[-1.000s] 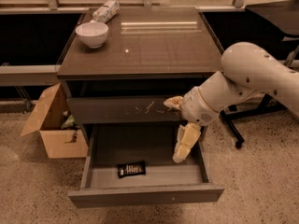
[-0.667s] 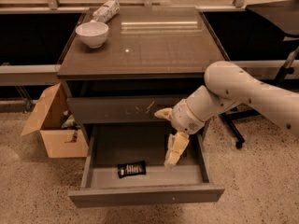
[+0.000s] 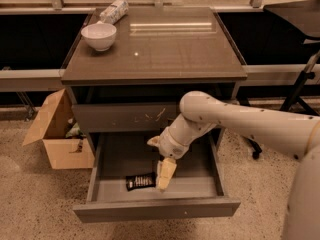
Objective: Pick rxbar chocolate from middle drawer and place on counter
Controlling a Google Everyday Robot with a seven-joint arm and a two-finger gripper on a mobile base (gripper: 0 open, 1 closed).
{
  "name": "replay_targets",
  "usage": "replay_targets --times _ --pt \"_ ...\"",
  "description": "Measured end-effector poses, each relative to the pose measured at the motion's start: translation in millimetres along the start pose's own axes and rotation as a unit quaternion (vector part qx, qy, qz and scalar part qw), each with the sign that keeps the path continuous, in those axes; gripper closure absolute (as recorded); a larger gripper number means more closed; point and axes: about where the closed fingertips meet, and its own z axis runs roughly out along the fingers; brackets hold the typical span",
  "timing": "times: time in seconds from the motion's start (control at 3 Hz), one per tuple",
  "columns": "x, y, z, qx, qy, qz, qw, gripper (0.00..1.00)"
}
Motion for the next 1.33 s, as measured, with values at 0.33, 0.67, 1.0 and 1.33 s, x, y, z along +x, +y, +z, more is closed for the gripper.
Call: replay_targets --times 0.33,0.67,1.0,1.33 --pt "8 -18 46 0.014 0.059 0.016 0.998 0.0" --pt "11 -33 78 0.032 0.102 0.045 0.9933 0.0" --pt "11 -33 78 0.032 0.102 0.044 0.9933 0.0" --pt "19 -45 103 0.013 0.105 0.037 0.9937 0.0"
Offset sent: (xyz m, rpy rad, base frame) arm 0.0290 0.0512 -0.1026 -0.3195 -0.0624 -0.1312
